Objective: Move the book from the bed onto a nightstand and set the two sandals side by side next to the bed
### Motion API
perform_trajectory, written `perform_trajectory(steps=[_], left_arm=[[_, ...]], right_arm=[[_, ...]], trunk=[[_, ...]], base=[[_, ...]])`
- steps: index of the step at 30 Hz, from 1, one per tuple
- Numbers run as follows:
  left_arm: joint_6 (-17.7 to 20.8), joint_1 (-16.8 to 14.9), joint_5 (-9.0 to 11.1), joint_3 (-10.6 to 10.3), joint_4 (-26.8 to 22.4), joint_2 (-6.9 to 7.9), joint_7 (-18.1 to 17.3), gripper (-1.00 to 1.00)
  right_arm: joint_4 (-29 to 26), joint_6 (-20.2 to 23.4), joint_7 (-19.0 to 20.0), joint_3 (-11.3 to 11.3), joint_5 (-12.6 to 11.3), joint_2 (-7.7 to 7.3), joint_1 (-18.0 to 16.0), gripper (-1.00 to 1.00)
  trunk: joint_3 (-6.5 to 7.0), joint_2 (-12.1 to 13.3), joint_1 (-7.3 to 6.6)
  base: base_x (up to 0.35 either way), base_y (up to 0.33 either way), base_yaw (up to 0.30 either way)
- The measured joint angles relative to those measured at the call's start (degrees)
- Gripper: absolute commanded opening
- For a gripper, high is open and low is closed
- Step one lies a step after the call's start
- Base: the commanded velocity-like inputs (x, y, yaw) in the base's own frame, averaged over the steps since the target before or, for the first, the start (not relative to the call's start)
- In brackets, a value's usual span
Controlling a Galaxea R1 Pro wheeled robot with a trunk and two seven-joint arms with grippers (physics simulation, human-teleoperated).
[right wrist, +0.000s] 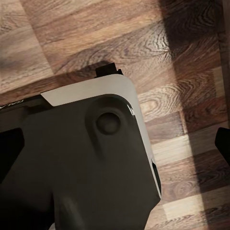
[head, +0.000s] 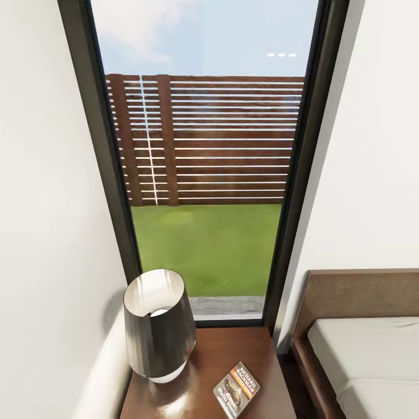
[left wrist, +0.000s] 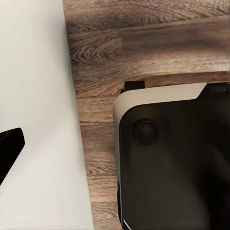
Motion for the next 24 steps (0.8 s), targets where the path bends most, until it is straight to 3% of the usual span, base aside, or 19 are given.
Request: perform_trajectory(steps=[24], left_arm=[[0.0,0.0,0.0,0.0,0.0,0.11,0.0,1.0]], right_arm=[[0.0,0.0,0.0,0.0,0.0,0.0,0.0,1.0]], trunk=[[0.0,0.0,0.0]], base=[[0.0,0.0,0.0]])
